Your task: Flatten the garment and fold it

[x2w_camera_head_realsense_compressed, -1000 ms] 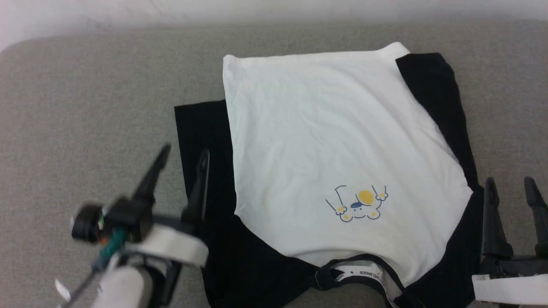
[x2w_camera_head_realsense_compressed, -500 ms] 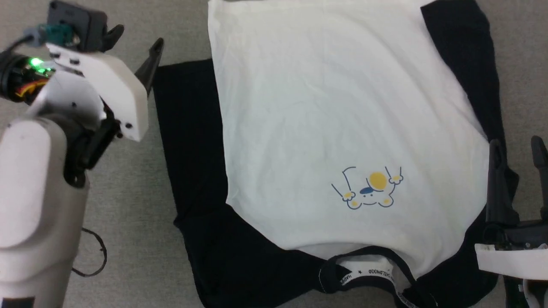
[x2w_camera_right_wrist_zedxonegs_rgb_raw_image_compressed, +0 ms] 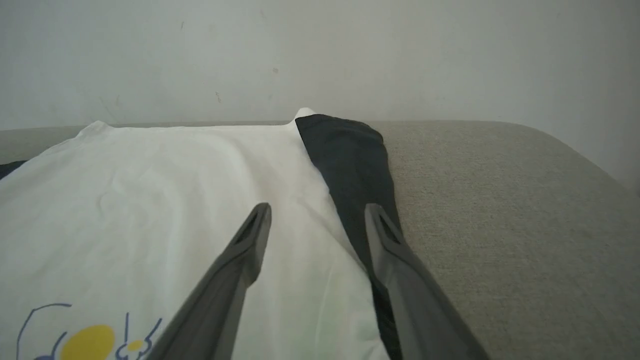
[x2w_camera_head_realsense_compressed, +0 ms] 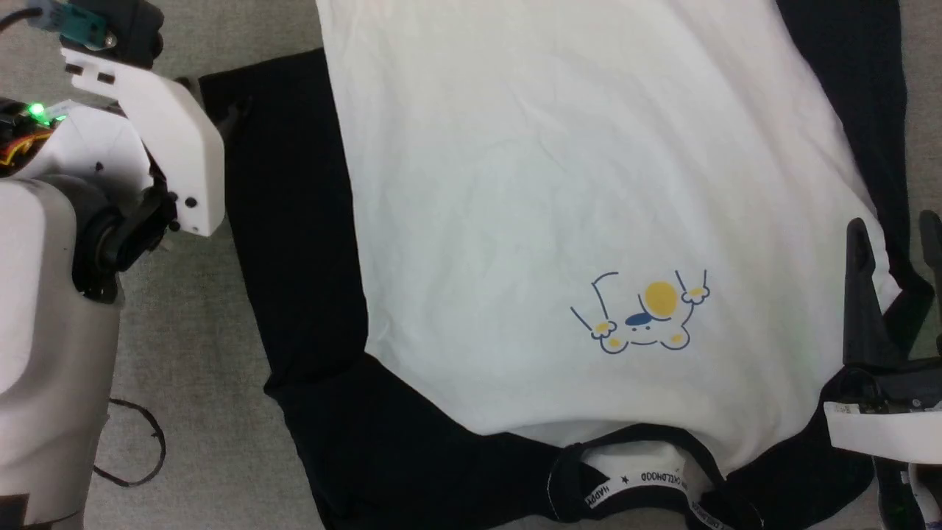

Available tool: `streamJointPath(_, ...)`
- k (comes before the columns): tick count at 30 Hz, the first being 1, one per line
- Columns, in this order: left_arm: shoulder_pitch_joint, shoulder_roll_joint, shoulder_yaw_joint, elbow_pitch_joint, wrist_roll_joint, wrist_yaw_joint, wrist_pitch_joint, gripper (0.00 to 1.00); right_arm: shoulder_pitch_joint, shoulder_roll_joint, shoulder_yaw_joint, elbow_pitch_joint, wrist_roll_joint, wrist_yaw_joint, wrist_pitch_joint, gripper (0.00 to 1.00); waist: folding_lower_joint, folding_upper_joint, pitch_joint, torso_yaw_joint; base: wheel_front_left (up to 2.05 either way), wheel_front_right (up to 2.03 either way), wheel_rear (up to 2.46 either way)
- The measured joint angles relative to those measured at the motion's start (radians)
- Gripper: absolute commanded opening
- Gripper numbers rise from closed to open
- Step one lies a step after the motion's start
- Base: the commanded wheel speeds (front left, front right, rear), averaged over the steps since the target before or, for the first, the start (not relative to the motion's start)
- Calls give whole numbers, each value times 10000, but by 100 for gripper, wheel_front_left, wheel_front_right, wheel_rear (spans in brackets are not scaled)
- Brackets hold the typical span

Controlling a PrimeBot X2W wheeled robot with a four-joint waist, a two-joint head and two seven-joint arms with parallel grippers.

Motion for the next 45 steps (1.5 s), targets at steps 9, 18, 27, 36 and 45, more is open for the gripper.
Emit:
streamJointPath(9,-35,-357,90,-138,-686,136,217,0,-163,-153,-92,65,15,0,8,100,0,0,195,143,0,0,0)
streamJointPath(18,368,-619,481,-4,-704,130,-1778,0,-144,-171,77,318,8,0,38,100,0,0,-509,307,0,0,0)
streamJointPath(27,982,-403,1611,-504,-1145,150,-3101,0,371,234,100,523,-98,0,284,100,-1,0,-1845,453,0,0,0)
streamJointPath(36,2674,669,3603,-1432,-1820,591,-3060,0,903,589,-86,508,-305,0,385,100,-3,0,-3127,648,0,0,0)
streamJointPath(45,4525,982,4982,-1793,-2199,945,-2920,0,1053,805,-100,493,-378,0,456,100,-2,0,-3767,918,0,0,0)
